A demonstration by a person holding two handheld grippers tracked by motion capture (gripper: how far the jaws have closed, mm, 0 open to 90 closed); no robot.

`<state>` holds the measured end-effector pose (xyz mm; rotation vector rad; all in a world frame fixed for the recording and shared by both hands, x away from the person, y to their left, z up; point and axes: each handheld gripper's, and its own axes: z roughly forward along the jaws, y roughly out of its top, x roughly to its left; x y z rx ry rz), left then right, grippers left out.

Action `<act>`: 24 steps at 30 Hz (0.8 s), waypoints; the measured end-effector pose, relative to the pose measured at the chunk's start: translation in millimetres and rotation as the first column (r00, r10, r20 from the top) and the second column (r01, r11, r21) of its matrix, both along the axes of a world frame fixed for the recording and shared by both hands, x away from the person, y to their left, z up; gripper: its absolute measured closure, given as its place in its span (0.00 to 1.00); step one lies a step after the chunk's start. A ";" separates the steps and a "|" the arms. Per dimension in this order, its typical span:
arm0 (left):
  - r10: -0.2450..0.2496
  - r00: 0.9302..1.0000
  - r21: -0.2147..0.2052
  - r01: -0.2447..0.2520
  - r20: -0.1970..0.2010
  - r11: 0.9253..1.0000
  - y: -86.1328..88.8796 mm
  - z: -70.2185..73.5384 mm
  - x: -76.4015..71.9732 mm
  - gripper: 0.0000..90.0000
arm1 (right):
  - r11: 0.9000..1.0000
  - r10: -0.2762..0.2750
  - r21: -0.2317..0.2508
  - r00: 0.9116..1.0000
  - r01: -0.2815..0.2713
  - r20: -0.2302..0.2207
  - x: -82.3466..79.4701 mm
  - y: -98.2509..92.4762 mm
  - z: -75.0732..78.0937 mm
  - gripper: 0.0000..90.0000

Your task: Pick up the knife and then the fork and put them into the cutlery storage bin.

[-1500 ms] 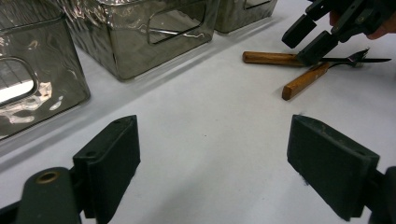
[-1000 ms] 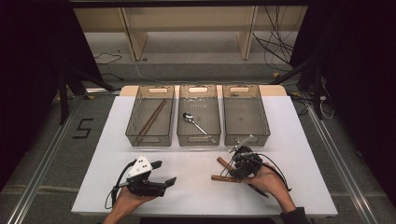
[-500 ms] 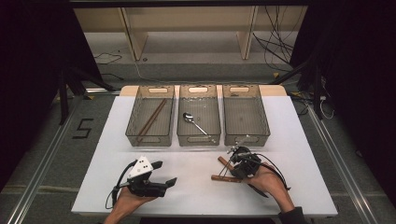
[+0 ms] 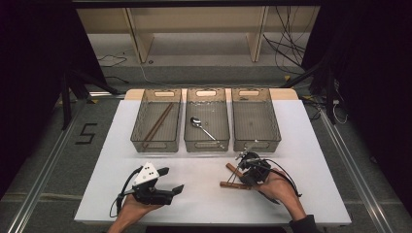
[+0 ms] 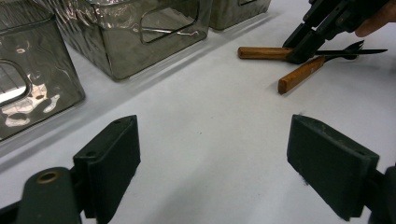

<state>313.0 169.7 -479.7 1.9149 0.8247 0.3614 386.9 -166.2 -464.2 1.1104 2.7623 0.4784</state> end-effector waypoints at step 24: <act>0.003 1.000 0.000 -0.003 0.000 1.000 0.2 0.0 0.0 0.19 | 0.996 0.019 0.083 0.999 -0.023 0.049 -1.7 -10.2 17.5 0.86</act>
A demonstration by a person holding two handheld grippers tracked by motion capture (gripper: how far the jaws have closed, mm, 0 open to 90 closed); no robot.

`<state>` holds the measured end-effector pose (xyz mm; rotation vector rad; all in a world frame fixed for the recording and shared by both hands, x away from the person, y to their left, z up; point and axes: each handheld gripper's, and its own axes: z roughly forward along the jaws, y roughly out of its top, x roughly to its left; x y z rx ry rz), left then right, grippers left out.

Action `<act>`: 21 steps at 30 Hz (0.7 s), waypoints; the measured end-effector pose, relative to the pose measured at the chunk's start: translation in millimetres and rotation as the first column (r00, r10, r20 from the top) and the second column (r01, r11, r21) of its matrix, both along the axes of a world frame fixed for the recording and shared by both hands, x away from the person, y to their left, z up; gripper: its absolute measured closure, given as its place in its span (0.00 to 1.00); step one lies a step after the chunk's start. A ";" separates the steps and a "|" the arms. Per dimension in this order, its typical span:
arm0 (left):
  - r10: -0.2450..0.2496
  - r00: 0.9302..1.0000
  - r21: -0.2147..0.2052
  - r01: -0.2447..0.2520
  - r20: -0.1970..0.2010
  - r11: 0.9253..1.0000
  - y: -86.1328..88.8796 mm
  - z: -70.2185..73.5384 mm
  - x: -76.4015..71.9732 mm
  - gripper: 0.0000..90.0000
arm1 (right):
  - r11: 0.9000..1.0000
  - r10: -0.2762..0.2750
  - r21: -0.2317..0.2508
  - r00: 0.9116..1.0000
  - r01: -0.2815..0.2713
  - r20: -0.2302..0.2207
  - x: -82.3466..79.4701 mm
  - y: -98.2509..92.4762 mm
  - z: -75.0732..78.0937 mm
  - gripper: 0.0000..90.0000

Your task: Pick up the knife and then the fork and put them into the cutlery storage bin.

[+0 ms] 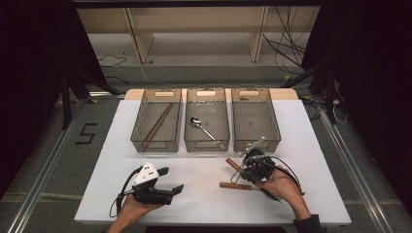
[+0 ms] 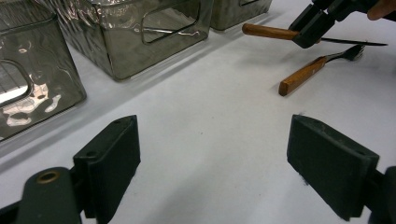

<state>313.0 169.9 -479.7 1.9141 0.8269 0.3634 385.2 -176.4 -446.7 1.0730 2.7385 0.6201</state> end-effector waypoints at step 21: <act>0.004 1.000 -0.002 -0.004 0.001 1.000 0.9 0.0 0.4 0.19 | 0.996 -0.004 0.085 0.999 -0.001 0.052 -2.2 -9.7 23.5 0.86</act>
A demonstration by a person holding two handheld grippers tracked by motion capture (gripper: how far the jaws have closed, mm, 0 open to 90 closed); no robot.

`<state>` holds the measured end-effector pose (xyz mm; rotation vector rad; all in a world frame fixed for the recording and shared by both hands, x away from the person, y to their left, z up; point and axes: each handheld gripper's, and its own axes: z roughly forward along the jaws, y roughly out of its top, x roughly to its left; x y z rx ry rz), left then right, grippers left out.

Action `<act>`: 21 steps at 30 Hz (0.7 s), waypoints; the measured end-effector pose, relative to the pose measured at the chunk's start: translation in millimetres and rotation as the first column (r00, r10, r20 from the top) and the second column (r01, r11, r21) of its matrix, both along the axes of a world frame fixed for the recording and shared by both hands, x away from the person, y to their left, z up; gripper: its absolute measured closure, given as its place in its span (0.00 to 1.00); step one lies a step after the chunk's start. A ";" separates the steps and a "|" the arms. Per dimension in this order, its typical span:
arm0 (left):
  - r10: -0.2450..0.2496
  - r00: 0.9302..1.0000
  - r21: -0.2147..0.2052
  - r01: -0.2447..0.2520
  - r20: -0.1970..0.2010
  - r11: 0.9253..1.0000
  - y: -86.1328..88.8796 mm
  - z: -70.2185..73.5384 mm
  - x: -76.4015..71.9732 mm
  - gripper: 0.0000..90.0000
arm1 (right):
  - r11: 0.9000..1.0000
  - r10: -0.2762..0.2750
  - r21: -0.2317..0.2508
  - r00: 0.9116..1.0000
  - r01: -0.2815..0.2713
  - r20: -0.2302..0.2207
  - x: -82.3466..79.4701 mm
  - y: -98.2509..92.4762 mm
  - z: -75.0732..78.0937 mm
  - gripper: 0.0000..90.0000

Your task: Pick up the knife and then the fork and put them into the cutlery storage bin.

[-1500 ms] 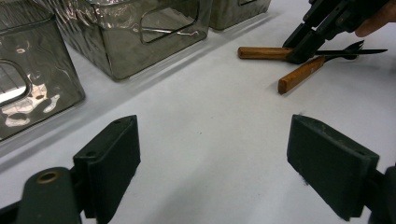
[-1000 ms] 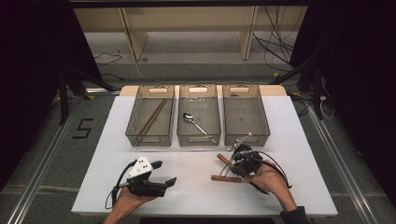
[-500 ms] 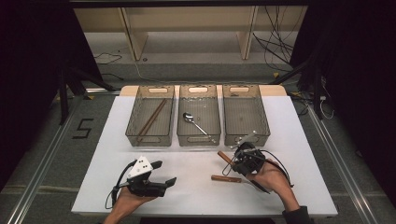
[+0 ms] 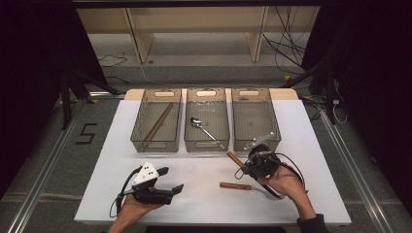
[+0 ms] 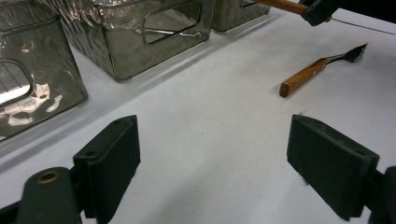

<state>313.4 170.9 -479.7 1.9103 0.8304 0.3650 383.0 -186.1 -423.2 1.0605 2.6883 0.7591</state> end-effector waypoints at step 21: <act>0.009 1.000 -0.026 -0.009 0.009 1.000 1.3 -0.2 0.1 0.19 | 0.991 -0.091 0.104 0.993 0.082 0.081 32.8 -12.6 43.9 0.86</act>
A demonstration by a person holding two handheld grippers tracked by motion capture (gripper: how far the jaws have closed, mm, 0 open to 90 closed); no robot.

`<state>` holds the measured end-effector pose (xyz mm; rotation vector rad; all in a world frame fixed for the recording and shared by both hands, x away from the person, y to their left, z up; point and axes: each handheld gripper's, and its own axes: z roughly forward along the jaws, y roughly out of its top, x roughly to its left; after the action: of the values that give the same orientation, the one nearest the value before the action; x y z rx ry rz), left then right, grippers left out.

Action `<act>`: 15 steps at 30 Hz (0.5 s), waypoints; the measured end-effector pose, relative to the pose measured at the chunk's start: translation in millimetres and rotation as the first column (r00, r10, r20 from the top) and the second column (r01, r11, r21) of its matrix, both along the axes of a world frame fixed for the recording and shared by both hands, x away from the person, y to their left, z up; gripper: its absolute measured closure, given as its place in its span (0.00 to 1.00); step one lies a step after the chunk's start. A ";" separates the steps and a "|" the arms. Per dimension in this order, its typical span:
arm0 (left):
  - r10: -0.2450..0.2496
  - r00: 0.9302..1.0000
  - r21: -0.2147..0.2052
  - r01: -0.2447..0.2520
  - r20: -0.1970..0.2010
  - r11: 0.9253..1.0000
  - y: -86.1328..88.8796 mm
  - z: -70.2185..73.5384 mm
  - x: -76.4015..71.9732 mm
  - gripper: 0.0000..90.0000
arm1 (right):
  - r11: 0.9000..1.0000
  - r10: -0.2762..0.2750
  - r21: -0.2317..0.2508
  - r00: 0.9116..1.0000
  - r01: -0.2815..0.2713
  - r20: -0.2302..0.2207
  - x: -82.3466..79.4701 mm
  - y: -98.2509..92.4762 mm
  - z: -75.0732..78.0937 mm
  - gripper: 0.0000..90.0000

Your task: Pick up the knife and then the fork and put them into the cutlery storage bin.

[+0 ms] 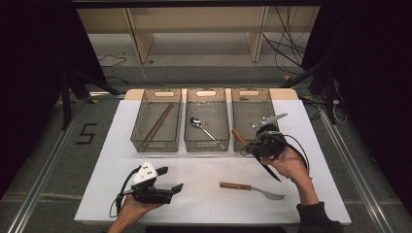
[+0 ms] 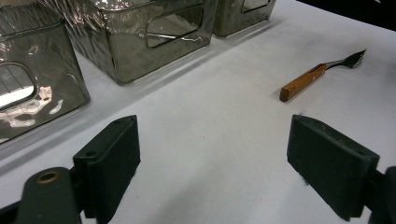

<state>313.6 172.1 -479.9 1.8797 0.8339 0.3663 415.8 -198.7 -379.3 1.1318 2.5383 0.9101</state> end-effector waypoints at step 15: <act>-0.002 1.000 -0.006 0.002 0.003 1.000 0.9 0.5 0.1 0.19 | 0.994 -0.101 0.034 0.995 0.100 0.012 60.3 1.9 32.6 0.86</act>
<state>313.7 173.0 -479.4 1.8742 0.8305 0.3651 476.0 -196.8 -346.8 1.2464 2.4392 0.9345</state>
